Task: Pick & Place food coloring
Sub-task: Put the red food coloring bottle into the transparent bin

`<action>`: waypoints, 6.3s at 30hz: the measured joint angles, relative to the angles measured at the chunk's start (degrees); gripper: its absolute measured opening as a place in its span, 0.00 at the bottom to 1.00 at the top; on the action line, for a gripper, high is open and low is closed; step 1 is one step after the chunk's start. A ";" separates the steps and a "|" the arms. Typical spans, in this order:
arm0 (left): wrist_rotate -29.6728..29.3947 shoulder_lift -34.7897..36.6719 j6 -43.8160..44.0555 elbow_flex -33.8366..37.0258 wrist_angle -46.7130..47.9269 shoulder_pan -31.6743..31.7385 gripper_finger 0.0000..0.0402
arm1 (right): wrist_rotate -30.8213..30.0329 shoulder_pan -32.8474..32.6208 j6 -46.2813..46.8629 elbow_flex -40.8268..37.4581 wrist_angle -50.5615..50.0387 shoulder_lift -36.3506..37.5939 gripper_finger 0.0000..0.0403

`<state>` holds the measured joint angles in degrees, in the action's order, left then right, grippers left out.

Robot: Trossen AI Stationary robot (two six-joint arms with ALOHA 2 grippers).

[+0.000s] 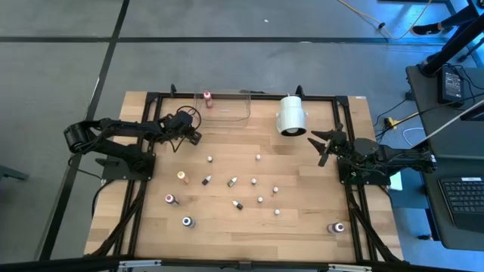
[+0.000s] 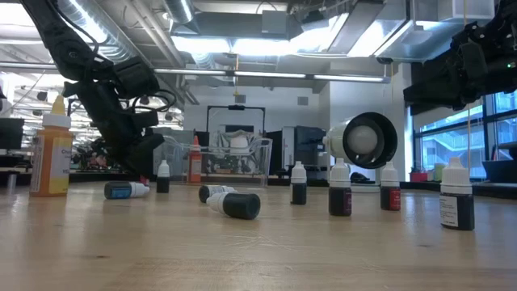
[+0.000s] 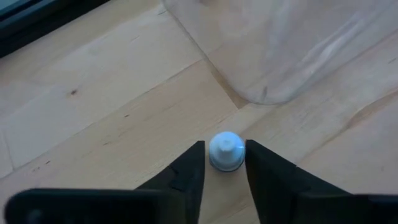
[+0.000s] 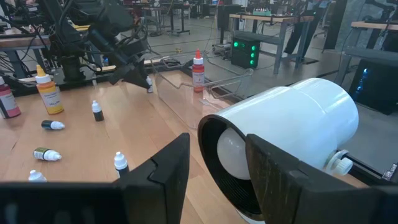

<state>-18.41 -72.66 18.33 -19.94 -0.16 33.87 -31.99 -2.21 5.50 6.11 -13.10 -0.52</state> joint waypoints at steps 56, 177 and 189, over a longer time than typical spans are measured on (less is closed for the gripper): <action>6.43 -8.92 -0.64 -20.21 -12.23 -1.00 0.17 | -1.97 0.01 -0.07 0.00 -0.02 -0.01 0.39; 6.97 17.79 -14.62 -10.88 -21.90 -26.01 0.24 | 24.57 1.87 -10.58 41.72 7.28 -85.38 0.39; 6.97 17.77 -14.64 -10.88 -21.84 -26.01 0.25 | 24.55 5.67 -11.76 43.65 7.66 -94.97 0.39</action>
<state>-11.44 -54.89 3.68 -30.83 -22.00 7.86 -7.44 3.46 -6.26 49.76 -5.45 -95.49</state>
